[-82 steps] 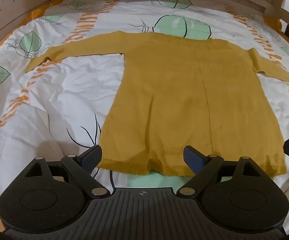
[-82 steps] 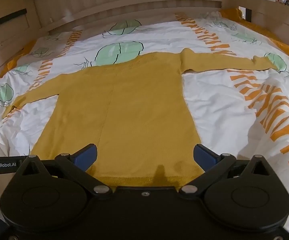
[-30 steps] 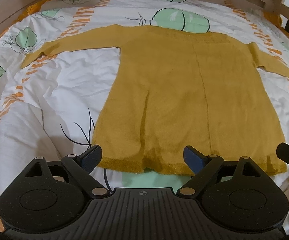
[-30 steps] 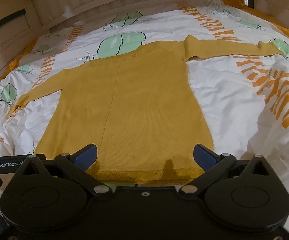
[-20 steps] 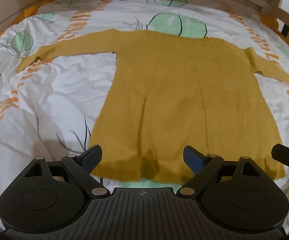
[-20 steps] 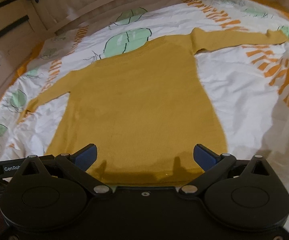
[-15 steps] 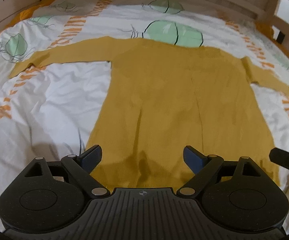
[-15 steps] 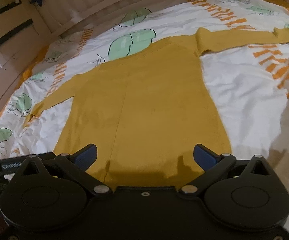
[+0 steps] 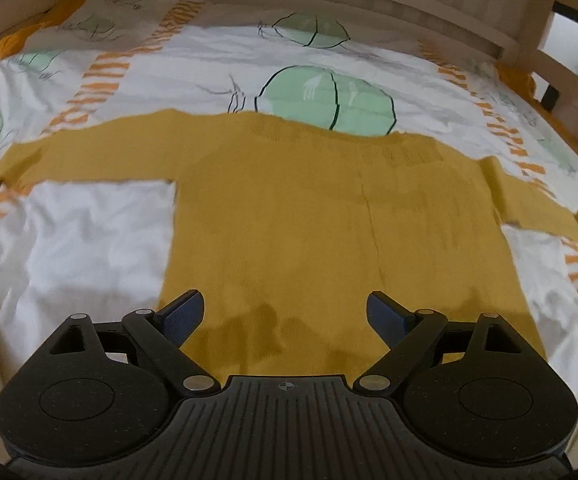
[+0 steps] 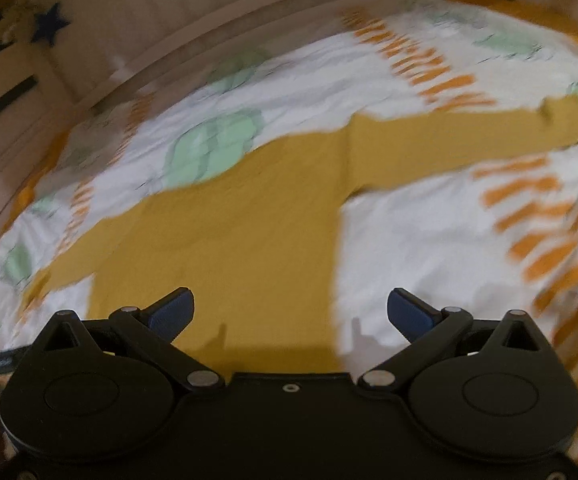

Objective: Fold small clothes
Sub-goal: 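Grasp the sweater's sleeve cuff with the right gripper and lift it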

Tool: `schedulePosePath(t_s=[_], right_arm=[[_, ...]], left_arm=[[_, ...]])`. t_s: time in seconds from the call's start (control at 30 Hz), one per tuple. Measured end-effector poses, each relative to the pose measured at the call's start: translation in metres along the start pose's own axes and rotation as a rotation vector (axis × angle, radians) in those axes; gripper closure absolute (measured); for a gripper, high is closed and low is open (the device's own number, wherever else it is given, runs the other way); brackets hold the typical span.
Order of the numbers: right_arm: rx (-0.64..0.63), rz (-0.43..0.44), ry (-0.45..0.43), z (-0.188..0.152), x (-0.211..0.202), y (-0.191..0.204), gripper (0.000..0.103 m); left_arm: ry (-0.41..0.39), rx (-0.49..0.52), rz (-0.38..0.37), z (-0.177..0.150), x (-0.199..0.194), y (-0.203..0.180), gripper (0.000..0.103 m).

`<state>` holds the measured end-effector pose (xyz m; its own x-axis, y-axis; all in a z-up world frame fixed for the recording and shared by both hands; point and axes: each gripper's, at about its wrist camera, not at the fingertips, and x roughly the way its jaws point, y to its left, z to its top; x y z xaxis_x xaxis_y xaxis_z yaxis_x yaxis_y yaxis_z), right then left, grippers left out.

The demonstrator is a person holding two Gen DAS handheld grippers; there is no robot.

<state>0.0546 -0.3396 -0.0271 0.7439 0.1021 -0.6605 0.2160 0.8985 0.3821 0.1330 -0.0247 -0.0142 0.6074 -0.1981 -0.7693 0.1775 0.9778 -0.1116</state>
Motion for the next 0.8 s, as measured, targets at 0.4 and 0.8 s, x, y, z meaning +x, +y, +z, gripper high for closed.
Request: schedulePosePath(t_s=[0.4, 0.8], right_arm=[[0.191, -0.266, -0.027, 0.108, 0.040, -0.145, 0.001], [0.417, -0.450, -0.122, 0.140, 0.056, -0.261, 0.016]], left_arm=[[0.008, 0.047, -0.007, 0.042, 0.068, -0.033, 0.014], [0.124, 0.069, 0.011, 0.022, 0.122, -0.037, 0.014]])
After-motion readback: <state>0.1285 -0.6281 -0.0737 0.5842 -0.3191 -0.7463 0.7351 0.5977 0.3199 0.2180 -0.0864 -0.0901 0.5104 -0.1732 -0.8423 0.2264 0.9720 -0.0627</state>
